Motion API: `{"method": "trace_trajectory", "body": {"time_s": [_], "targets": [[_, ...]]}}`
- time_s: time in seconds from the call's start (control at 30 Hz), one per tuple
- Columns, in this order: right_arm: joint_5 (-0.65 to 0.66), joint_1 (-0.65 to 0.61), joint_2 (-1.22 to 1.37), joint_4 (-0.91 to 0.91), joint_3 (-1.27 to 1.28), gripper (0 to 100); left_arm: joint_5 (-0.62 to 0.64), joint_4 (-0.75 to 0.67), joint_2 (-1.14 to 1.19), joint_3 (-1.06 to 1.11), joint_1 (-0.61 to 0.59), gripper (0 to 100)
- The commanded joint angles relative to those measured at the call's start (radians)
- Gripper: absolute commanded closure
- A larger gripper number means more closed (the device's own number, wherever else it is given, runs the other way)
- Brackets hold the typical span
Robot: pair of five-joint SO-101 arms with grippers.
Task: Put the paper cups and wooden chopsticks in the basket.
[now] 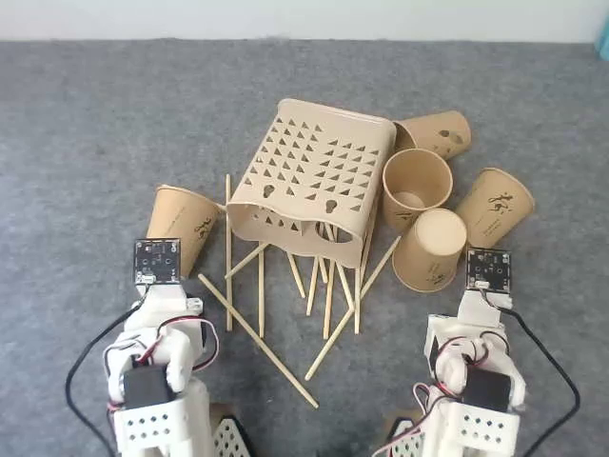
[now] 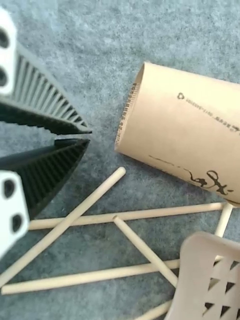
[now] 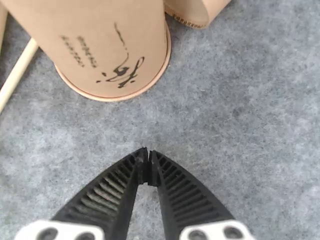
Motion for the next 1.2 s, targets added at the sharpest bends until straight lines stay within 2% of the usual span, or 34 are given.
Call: {"method": "trace_trajectory", "body": {"time_s": [0.0, 1.17], "targets": [[0.009, -0.008, -0.021, 0.005, 0.017, 99.1, -0.002, 0.003, -0.011, -0.008, -0.002, 99], [0.009, -0.002, -0.021, 0.005, 0.017, 99.1, -0.002, 0.003, -0.011, -0.008, -0.011, 99]]}}
